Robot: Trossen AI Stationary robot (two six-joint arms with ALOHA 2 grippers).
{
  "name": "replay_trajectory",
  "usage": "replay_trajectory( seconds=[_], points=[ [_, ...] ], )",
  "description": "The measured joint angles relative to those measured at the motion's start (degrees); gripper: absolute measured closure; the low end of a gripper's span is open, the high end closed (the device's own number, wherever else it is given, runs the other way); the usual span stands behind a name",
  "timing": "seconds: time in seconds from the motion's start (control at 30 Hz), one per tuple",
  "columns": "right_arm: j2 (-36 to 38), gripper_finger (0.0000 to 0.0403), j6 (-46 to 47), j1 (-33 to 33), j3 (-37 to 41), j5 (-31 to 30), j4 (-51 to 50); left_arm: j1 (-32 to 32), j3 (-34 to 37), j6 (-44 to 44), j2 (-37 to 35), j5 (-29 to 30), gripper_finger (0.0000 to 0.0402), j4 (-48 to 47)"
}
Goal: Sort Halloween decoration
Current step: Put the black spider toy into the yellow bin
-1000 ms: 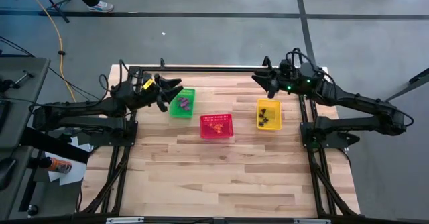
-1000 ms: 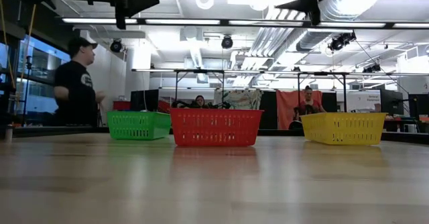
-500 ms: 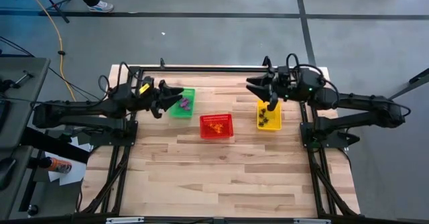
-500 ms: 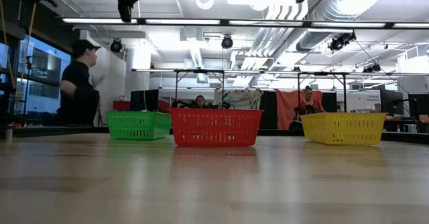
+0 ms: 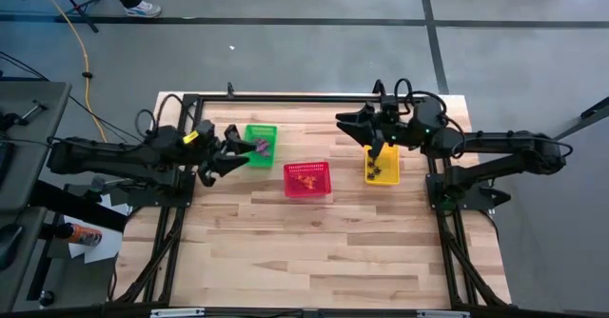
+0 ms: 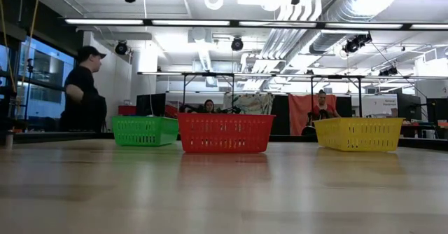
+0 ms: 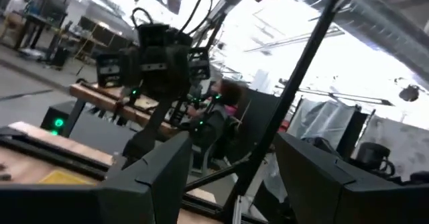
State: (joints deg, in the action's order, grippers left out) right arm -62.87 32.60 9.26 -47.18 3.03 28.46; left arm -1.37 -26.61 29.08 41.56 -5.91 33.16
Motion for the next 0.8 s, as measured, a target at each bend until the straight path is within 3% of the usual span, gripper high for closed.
replay_trajectory(
  seconds=[0.23,0.43,0.7,0.8],
  points=[
    [-1.93,0.0226,3.45,0.01,0.0,-4.13,1.43,-0.09,-0.01,-4.88,-7.49,0.06,0.0195,-1.18],
    [-2.12,0.0226,3.63,0.0,0.0,-4.62,1.4,-0.09,-0.01,-6.73,-13.06,1.64,0.0195,-9.62],
    [-2.12,0.0226,3.61,0.0,0.0,-11.09,-0.45,-0.09,-0.02,-5.39,-14.21,4.71,0.0195,-12.37],
    [-2.12,0.0226,6.68,0.26,0.0,-16.59,-4.16,-0.09,-0.01,-7.06,-13.94,5.76,0.0195,-12.37]
  ],
)
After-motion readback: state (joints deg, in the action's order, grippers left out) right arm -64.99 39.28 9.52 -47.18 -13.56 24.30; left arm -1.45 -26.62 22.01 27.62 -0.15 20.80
